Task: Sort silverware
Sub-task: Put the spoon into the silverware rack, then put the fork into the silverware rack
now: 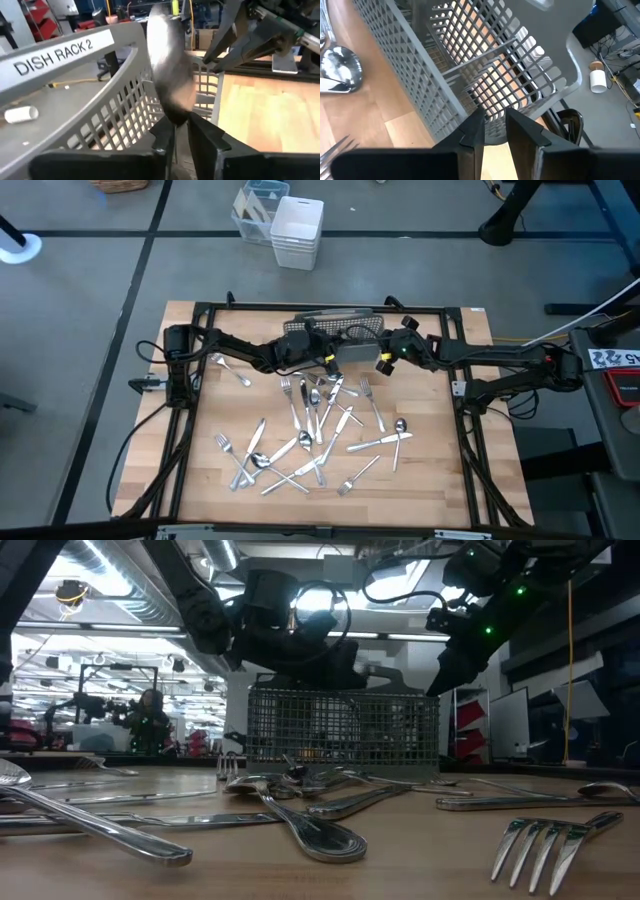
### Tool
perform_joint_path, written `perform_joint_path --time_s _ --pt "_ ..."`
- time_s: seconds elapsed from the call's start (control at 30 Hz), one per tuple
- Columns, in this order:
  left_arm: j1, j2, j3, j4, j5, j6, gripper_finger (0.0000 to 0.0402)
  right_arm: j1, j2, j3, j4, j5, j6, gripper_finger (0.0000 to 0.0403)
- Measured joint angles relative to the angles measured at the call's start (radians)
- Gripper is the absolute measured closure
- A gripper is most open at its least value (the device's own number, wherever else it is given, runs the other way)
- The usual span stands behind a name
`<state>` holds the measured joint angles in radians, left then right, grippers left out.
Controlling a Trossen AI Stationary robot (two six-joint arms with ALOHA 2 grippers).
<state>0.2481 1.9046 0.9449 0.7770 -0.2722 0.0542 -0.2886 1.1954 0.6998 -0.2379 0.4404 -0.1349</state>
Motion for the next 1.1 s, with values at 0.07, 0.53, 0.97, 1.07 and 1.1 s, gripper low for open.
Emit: perform_joint_path --time_s 0.07,0.53,0.97,1.07,1.1 --pt "0.0 0.0 0.0 -0.001 0.0 -0.032 0.033 0.0 0.0 0.0 0.0 -0.004 0.0 0.032" --pt "0.0 -0.049 -0.002 -0.068 -0.001 -0.21 0.0301 0.0 -0.001 0.0 -0.003 -0.007 0.0 0.032" --pt "-0.082 -0.207 -0.002 -0.324 0.004 -0.197 0.0307 0.001 -0.001 0.0 -0.004 -0.015 -0.004 0.032" --pt "-0.108 -0.261 -0.002 -0.425 0.024 -0.193 0.031 0.001 -0.002 0.0 -0.005 -0.015 -0.004 0.032" --pt "-0.116 -0.279 -0.002 -0.459 0.03 -0.204 0.0311 0.001 -0.002 0.0 -0.005 -0.015 -0.004 0.032"
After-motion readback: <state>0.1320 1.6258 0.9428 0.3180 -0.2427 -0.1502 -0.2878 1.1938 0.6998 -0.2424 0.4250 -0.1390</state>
